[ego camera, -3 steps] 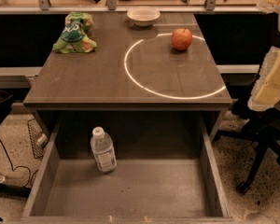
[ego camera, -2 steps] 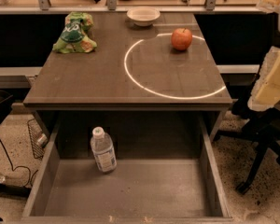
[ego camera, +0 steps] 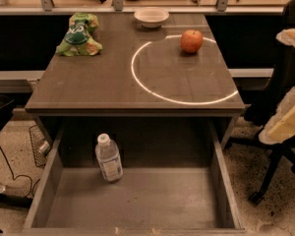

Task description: Place blue plastic bottle into top drawer

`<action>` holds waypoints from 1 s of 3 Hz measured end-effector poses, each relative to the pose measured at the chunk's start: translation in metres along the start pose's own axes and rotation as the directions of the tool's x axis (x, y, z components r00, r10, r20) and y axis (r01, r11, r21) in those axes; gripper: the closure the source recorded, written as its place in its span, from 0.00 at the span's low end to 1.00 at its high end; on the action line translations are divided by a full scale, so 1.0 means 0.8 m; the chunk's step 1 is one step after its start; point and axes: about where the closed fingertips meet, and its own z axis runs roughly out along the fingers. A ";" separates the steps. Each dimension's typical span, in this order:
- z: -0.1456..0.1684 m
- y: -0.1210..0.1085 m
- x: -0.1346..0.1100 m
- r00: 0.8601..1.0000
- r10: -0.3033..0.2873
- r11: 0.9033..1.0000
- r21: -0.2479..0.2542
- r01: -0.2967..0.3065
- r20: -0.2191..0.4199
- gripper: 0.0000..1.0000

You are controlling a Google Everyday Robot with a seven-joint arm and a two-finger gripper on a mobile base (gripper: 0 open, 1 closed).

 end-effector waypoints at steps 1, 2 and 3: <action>0.051 0.019 0.035 0.992 0.034 0.999 0.006 -0.035 0.118 0.00; 0.129 0.047 0.049 0.944 0.084 0.996 -0.045 -0.073 0.318 0.00; 0.164 0.064 0.020 0.847 0.157 0.987 -0.117 -0.113 0.508 0.00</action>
Offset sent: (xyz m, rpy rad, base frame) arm 0.0302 0.0531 -0.1271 0.8098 -0.0923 0.1441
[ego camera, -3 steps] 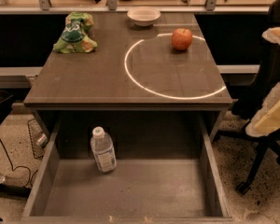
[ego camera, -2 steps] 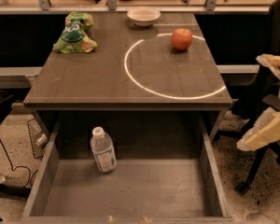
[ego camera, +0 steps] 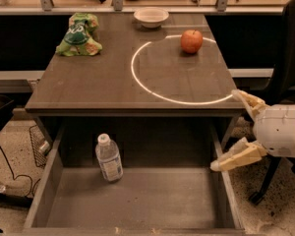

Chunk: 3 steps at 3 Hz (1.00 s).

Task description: Place blue plastic bottle into top drawer

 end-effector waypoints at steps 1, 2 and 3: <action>0.004 0.015 -0.013 0.988 0.066 0.998 -0.017 -0.064 0.139 0.00; -0.002 0.024 -0.019 0.978 0.097 0.995 -0.006 -0.097 0.185 0.00; 0.000 0.025 -0.020 0.978 0.096 0.995 -0.010 -0.096 0.187 0.00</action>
Offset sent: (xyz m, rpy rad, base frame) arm -0.0272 0.0105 0.0089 0.2754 -0.0005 -0.0296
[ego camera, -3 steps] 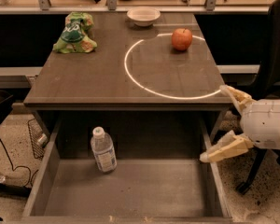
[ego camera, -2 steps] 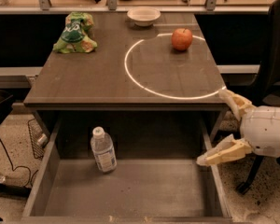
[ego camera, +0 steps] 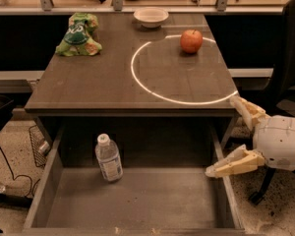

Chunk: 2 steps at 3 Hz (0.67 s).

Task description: Place blue plastic bottle into top drawer

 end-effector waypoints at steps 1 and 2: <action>0.029 0.012 0.015 1.000 0.014 0.999 -0.039 -0.014 0.009 0.00; 0.087 0.041 0.047 0.999 0.021 0.995 -0.096 -0.023 -0.026 0.00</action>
Offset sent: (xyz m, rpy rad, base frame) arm 0.0075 0.1004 -0.1238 -0.0518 0.1270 0.1137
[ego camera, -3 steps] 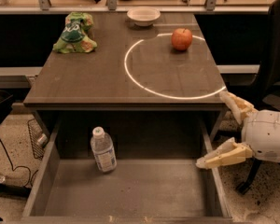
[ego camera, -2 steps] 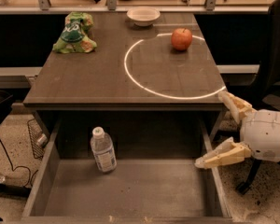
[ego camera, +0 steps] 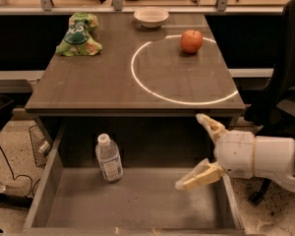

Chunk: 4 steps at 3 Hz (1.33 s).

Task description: Place blue plastic bottle into top drawer

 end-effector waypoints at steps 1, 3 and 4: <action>0.056 0.020 0.029 1.000 0.014 0.999 -0.048 -0.014 0.000 0.00; 0.143 0.029 0.036 0.997 0.030 0.993 -0.113 -0.022 0.073 0.00; 0.187 0.030 0.025 0.990 0.040 0.989 -0.149 -0.020 0.134 0.00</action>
Offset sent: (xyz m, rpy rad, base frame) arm 0.0239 0.1028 -0.0862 0.0780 0.0481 0.1080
